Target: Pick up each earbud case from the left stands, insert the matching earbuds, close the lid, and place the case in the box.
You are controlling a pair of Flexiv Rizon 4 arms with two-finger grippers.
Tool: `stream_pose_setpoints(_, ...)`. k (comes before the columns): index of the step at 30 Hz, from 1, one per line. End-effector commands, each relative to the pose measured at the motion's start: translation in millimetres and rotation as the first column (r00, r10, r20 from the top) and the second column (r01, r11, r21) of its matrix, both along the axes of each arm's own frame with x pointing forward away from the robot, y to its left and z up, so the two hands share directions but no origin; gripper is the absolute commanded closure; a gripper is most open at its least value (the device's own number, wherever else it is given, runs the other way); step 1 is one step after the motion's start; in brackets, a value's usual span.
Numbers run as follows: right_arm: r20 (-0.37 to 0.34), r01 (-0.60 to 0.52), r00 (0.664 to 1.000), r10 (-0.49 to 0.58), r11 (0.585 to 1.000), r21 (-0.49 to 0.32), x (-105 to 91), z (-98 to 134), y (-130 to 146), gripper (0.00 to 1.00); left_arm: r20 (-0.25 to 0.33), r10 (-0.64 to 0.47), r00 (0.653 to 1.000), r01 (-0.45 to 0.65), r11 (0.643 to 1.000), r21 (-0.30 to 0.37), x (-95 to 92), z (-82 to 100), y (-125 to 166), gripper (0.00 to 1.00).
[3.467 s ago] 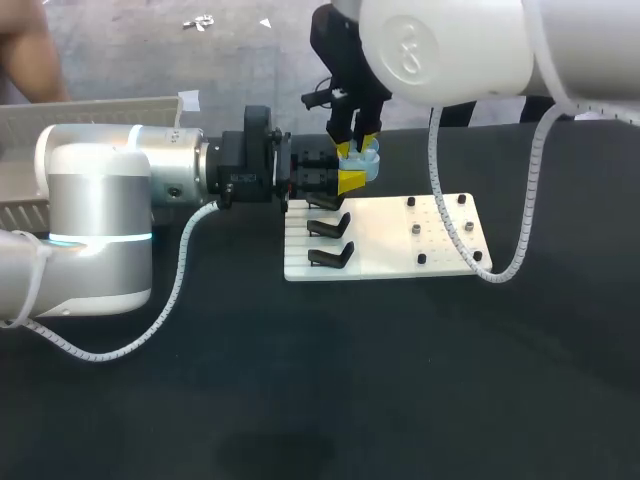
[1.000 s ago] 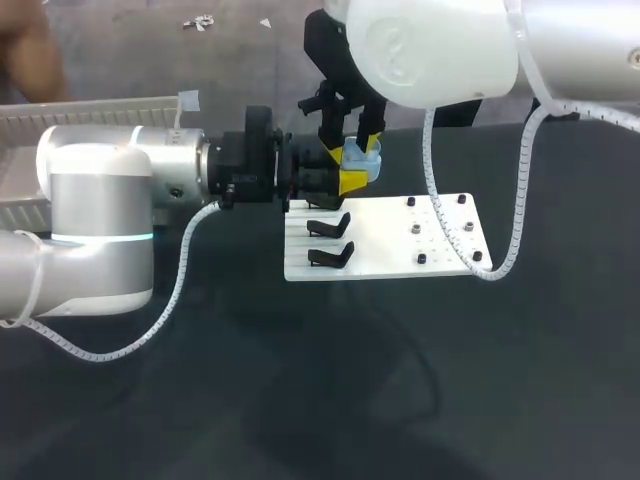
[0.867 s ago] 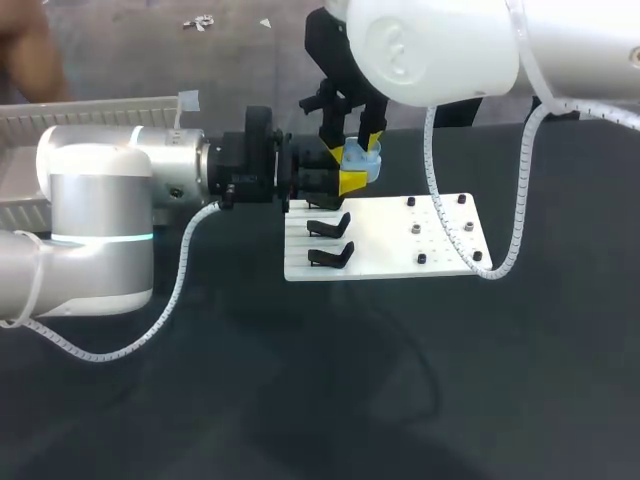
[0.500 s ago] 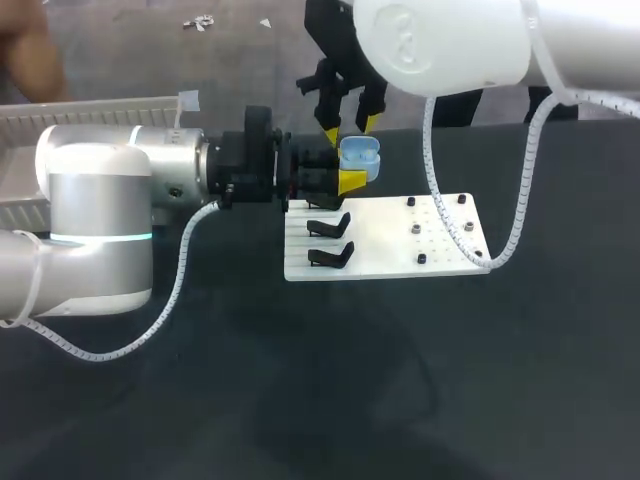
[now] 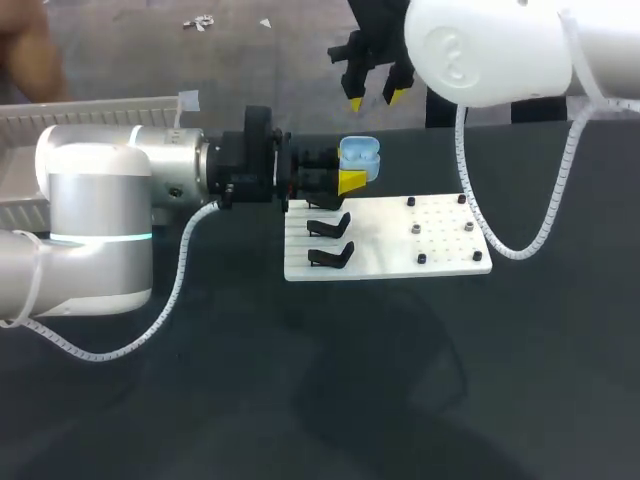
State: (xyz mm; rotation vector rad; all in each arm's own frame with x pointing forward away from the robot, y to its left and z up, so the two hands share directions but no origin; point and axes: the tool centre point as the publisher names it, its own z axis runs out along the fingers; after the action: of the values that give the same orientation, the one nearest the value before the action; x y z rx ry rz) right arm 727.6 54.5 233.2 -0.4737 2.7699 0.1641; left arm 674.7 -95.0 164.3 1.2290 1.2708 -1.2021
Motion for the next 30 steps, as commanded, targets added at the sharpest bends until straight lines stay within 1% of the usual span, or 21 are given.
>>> stream_pose_setpoints(1, 0.004, 0.009, 1.000, -0.009, 1.000, -0.001, 2.9, -4, -3, 0.53, 0.004, 0.005, 1.000, -0.005, 1.000, -0.004, -1.5, -0.6, 0, 1.00)
stream_pose_setpoints(9, -0.031, 0.026, 0.999, -0.026, 1.000, -0.004, 13.2, -22, -1, 0.55, 0.004, 0.005, 1.000, -0.005, 1.000, -0.004, -1.5, -0.6, 0, 1.00)
stream_pose_setpoints(12, -0.041, 0.031, 0.999, -0.031, 0.999, -0.008, 13.5, -26, -2, 0.55, 0.004, 0.005, 1.000, -0.005, 1.000, -0.004, -1.5, -0.6, 0, 1.00)
stream_pose_setpoints(24, -0.083, 0.021, 0.996, -0.023, 0.999, -0.029, -3.9, -38, -4, 0.55, 0.004, 0.005, 1.000, -0.005, 1.000, -0.004, -1.5, -0.6, 0, 1.00)
stream_pose_setpoints(30, -0.087, 0.020, 0.996, -0.023, 0.999, -0.026, -11.9, -36, -4, 0.55, 0.004, 0.005, 1.000, -0.005, 1.000, -0.004, -1.5, -0.6, 0, 1.00)
